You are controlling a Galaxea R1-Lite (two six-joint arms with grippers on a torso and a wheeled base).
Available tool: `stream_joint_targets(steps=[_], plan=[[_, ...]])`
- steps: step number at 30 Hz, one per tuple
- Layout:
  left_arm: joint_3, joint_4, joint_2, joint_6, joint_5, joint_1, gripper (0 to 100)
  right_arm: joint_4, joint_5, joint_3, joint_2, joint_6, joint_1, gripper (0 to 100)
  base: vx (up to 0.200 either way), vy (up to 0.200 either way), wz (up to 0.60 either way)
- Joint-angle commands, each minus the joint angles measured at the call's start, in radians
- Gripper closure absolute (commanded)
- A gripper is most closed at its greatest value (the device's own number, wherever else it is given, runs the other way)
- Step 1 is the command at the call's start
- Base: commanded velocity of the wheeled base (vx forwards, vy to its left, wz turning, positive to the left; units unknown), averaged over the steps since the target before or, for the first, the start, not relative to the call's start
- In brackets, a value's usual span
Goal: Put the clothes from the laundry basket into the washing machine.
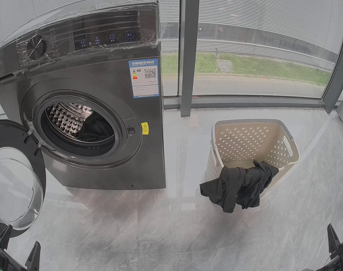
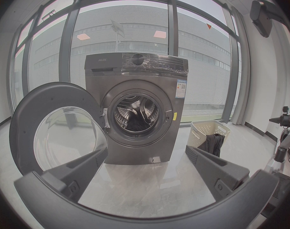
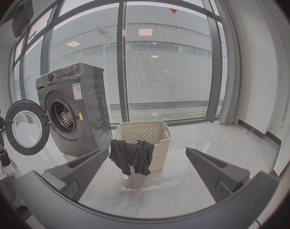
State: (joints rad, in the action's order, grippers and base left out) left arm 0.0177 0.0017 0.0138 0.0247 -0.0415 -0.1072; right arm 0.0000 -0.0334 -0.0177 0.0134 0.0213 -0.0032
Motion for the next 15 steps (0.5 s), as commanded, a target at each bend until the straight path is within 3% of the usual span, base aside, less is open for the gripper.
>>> stream_joint_targets(steps=[1,15], plan=[[-0.018,0.0,-0.014,0.001,0.0,0.0,0,0.0,0.0,0.016,-0.013,0.0,0.0,0,0.0,-0.2,0.0],[-0.018,0.0,-0.014,0.001,0.002,-0.002,0,0.0,0.0,0.018,-0.013,0.0,0.0,0,0.0,-0.2,0.0]])
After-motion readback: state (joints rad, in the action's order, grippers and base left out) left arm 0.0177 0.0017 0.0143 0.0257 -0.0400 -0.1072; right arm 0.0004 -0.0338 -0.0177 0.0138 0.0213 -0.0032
